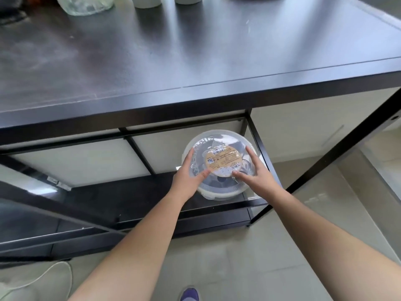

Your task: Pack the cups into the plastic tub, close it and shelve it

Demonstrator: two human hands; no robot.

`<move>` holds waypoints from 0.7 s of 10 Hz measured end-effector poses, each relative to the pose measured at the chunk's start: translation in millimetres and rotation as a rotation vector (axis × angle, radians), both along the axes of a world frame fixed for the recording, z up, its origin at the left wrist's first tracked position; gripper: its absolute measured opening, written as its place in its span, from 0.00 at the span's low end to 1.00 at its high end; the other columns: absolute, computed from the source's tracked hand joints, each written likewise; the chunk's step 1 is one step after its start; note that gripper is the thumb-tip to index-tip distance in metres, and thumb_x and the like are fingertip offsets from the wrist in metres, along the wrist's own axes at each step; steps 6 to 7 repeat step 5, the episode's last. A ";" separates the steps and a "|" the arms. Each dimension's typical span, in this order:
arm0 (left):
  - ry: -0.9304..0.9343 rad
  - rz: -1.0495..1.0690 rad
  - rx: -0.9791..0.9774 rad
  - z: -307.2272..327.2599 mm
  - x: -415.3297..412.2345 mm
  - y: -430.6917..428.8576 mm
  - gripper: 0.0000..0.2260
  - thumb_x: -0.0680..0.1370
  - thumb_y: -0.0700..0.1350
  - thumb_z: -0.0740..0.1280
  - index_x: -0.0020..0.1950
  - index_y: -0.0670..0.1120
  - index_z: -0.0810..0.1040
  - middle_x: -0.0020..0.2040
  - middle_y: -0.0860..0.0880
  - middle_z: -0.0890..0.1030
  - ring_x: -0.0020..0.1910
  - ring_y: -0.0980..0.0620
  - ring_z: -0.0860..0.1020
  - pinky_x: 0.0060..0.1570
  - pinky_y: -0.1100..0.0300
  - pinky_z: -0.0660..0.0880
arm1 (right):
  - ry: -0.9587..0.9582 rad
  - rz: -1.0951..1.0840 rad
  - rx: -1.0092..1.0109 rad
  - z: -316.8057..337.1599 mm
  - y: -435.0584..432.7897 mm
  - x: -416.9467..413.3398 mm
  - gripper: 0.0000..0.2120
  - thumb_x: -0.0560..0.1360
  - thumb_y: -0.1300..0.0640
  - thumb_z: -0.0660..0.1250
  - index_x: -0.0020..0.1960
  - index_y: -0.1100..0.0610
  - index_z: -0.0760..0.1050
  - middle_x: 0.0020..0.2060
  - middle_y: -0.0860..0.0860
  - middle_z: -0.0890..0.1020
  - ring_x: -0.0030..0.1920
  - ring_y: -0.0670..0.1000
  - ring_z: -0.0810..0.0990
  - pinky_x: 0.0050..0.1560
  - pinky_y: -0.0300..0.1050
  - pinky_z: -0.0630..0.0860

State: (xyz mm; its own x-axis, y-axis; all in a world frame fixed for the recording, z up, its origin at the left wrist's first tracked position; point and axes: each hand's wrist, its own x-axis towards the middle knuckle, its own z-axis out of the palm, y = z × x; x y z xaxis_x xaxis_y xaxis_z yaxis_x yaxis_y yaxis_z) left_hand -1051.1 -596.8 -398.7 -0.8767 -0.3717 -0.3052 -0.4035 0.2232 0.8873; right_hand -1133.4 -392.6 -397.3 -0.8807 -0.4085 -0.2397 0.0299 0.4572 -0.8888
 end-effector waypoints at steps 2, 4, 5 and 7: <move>-0.103 0.026 -0.119 33.6 47.7 16.4 0.33 0.71 0.58 0.69 0.70 0.66 0.55 0.75 0.47 0.57 0.73 0.47 0.58 0.67 0.48 0.60 | 0.212 0.044 0.295 41.3 14.7 49.6 0.36 0.70 0.48 0.73 0.73 0.44 0.59 0.77 0.54 0.51 0.76 0.52 0.53 0.71 0.49 0.58; -0.119 -0.025 -0.234 95.9 132.0 44.7 0.25 0.73 0.53 0.69 0.68 0.56 0.67 0.71 0.49 0.65 0.70 0.53 0.62 0.65 0.61 0.59 | 0.190 0.104 0.206 115.4 38.6 130.0 0.29 0.72 0.51 0.71 0.69 0.44 0.65 0.76 0.46 0.57 0.74 0.47 0.58 0.69 0.47 0.64; 0.028 0.010 -0.373 143.4 150.2 49.7 0.19 0.73 0.51 0.68 0.63 0.54 0.72 0.62 0.53 0.74 0.63 0.54 0.70 0.61 0.62 0.64 | 0.296 0.084 0.101 163.8 44.5 153.7 0.24 0.73 0.50 0.70 0.67 0.43 0.68 0.72 0.40 0.62 0.71 0.40 0.60 0.68 0.41 0.64; 0.028 0.010 -0.373 143.4 150.2 49.7 0.19 0.73 0.51 0.68 0.63 0.54 0.72 0.62 0.53 0.74 0.63 0.54 0.70 0.61 0.62 0.64 | 0.296 0.084 0.101 163.8 44.5 153.7 0.24 0.73 0.50 0.70 0.67 0.43 0.68 0.72 0.40 0.62 0.71 0.40 0.60 0.68 0.41 0.64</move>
